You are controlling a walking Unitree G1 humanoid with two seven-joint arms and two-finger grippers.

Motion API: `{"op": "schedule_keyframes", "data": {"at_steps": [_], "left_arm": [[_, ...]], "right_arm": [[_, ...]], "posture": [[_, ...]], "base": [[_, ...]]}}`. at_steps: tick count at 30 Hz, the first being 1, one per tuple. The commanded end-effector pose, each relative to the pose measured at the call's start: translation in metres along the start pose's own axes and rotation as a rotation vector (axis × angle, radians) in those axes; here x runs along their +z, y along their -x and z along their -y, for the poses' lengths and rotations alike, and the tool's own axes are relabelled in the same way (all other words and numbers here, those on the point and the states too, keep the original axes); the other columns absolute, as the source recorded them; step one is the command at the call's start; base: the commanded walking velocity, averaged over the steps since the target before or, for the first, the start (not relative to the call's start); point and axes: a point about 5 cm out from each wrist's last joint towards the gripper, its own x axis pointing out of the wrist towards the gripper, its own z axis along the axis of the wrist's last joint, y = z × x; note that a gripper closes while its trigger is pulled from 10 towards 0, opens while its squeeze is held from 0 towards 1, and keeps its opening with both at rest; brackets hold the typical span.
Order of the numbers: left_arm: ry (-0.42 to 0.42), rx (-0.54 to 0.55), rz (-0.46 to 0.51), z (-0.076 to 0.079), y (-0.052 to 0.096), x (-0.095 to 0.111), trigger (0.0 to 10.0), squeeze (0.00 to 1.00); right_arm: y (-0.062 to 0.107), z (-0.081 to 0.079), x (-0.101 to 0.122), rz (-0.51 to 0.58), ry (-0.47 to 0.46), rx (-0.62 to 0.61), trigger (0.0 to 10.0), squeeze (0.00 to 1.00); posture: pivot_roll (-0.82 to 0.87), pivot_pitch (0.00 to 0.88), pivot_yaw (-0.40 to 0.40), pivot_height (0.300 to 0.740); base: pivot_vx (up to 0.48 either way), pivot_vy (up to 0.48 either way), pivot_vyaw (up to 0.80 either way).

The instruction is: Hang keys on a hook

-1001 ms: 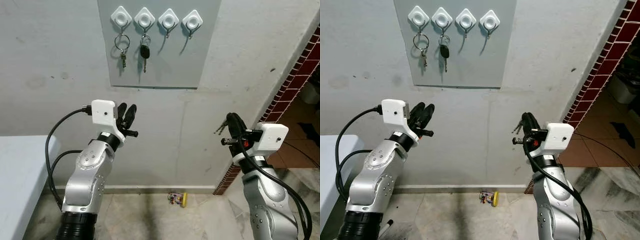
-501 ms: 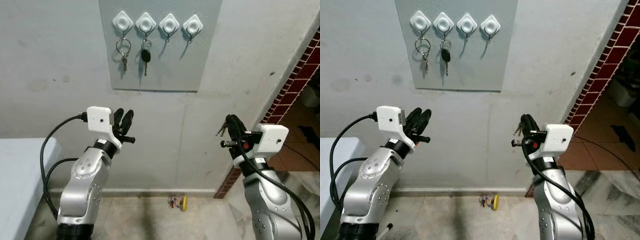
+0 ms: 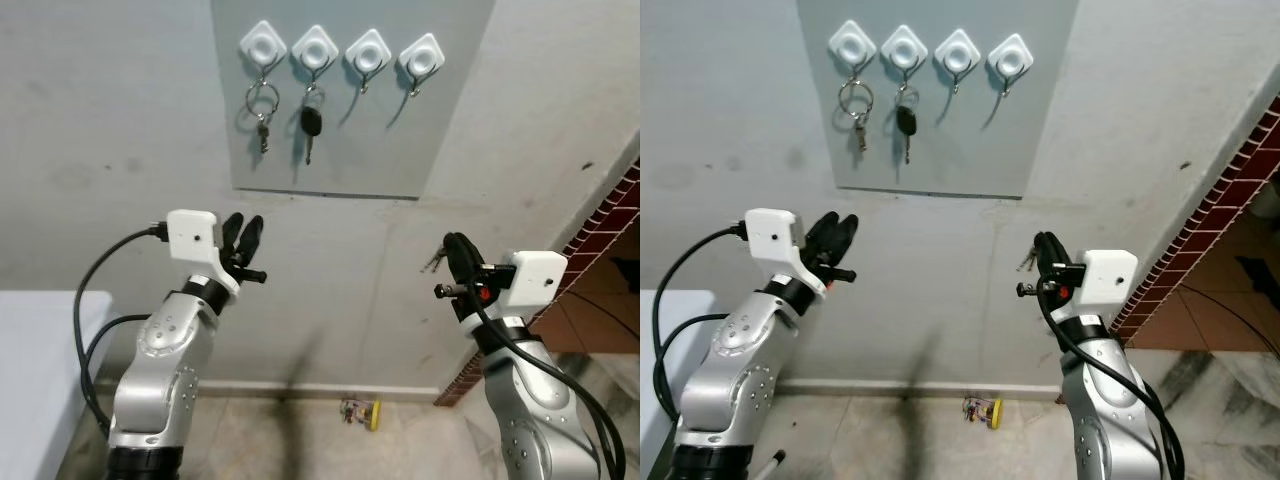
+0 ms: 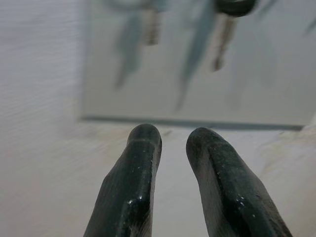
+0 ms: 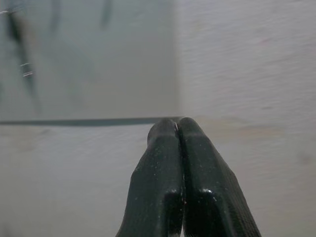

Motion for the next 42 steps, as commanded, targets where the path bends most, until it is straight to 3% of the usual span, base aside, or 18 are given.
{"op": "schedule_keyframes", "data": {"at_steps": [1,13,18,26,35,42], "left_arm": [[0.004,-0.025,0.010,0.007,-0.001,0.003,10.0,0.00],[-0.006,-0.038,0.043,0.012,-0.004,0.010,10.0,0.00],[-0.057,-0.190,0.083,0.032,-0.011,0.027,10.0,0.00],[-0.092,-0.300,0.116,0.049,-0.018,0.041,10.0,0.00],[-0.109,-0.343,0.165,0.055,-0.021,0.060,10.0,0.00],[-0.118,-0.357,0.177,0.056,-0.020,0.065,10.0,0.00]], "right_arm": [[0.002,0.003,0.007,0.022,0.012,-0.005,10.0,0.00],[-0.001,0.002,0.007,0.014,0.024,0.014,10.0,0.00],[-0.019,-0.005,0.018,0.013,0.089,0.170,10.0,0.00],[-0.042,-0.019,0.033,0.027,0.120,0.345,10.0,0.00],[-0.075,-0.051,0.057,0.119,0.061,0.514,10.0,0.00],[-0.087,-0.062,0.077,0.211,-0.036,0.562,10.0,0.00]], "posture": [[-0.04,0.000,-0.022,0.740],[-0.04,0.000,-0.026,0.740],[-0.05,0.006,-0.020,0.740],[-0.05,0.020,-0.023,0.740],[-0.03,0.035,-0.028,0.740],[-0.02,0.038,-0.029,0.740]], "base": [[0.341,0.000,0.00],[0.078,0.000,0.00],[0.000,0.000,0.00],[0.000,0.000,0.00],[0.000,0.000,0.00],[0.000,0.000,0.00]]}}
